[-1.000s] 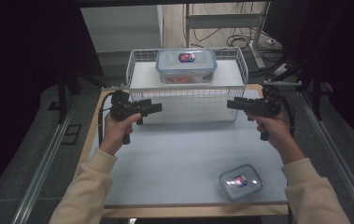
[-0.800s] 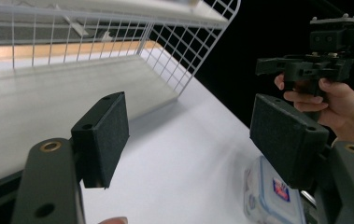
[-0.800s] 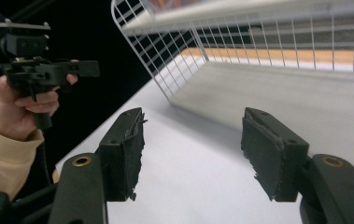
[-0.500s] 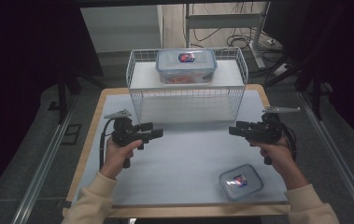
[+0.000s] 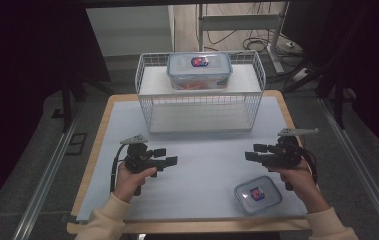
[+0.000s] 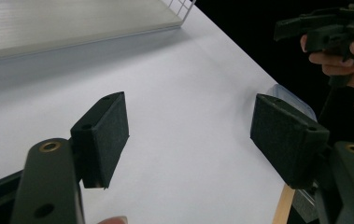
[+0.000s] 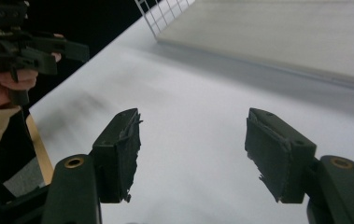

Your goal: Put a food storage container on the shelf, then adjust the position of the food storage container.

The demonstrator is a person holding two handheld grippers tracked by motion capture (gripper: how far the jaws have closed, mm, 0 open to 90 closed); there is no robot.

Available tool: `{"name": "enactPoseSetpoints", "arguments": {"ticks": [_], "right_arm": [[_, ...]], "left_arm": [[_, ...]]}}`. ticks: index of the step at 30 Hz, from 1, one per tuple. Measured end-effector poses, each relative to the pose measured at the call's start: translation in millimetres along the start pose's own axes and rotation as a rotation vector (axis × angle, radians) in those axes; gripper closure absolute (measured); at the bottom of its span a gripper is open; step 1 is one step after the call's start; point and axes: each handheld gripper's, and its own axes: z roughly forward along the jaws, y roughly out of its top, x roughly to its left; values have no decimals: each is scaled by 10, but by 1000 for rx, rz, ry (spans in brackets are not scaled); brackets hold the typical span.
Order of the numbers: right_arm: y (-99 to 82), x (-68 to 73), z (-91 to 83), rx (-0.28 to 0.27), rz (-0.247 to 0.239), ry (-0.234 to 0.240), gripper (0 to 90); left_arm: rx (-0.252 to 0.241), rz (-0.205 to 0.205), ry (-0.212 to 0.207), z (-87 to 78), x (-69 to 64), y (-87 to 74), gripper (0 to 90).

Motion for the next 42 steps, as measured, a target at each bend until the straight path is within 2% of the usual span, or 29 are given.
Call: {"name": "enactPoseSetpoints", "arguments": {"ticks": [5,8,11,16,20,26,28,36,42], "right_arm": [[-102,12,-8,17,1,-3,351],[-107,21,-60,0,6,-14,342],[-102,52,-135,-16,-12,-22,334],[-134,101,-210,2,-50,-36,344],[-188,113,-234,14,-64,-55,462],[-269,140,-312,33,-92,-38,766],[-300,171,-365,37,-102,-34,841],[-524,271,-458,101,-143,-68,893],[-801,370,-568,151,-168,-40,895]], "left_arm": [[17,1,12,39,26,-47,276],[16,-1,16,37,32,-49,274],[8,-5,21,15,37,-40,273],[3,-5,32,-5,45,-47,271],[8,-11,31,9,56,-62,271],[27,-5,35,58,56,-86,271],[31,-7,33,75,59,-90,271],[51,-19,32,160,92,-96,273],[62,-11,30,192,95,-90,272]]}}
